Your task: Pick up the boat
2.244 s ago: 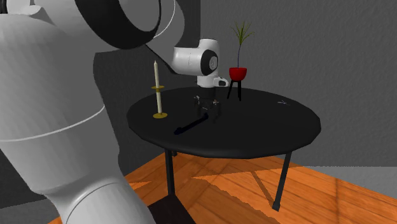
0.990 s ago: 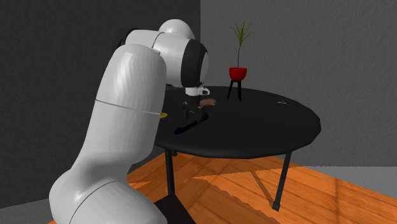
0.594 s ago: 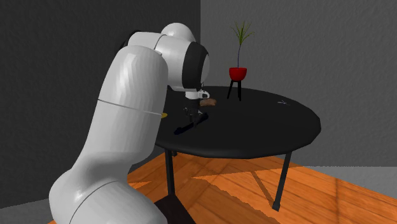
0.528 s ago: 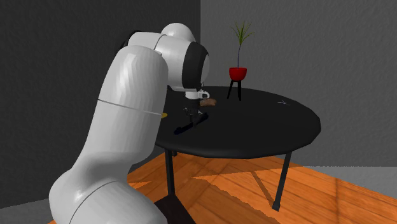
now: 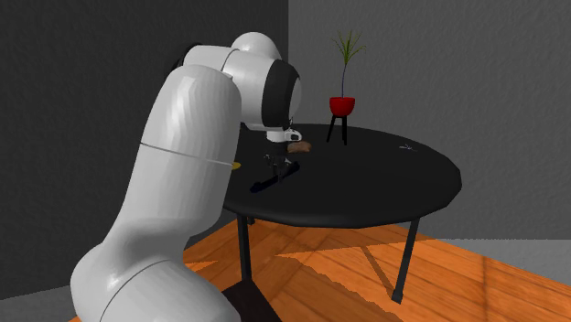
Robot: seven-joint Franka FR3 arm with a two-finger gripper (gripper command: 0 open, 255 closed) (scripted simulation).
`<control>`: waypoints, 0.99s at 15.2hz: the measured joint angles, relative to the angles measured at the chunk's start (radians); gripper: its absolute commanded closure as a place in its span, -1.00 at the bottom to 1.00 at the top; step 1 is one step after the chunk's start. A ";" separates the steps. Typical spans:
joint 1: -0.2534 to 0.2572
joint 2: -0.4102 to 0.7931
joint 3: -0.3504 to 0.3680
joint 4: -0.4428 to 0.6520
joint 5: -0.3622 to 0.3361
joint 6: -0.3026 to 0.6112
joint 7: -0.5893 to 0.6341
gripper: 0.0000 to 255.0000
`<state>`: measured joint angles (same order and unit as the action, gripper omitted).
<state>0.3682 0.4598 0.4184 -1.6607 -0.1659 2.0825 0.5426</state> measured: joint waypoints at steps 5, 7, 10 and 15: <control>-0.002 -0.019 0.005 0.035 0.010 -0.052 -0.006 1.00; -0.003 -0.031 0.008 0.045 0.015 -0.073 -0.008 1.00; -0.002 -0.040 0.011 0.073 0.020 -0.109 -0.009 1.00; -0.004 -0.061 0.016 0.107 0.030 -0.162 -0.014 1.00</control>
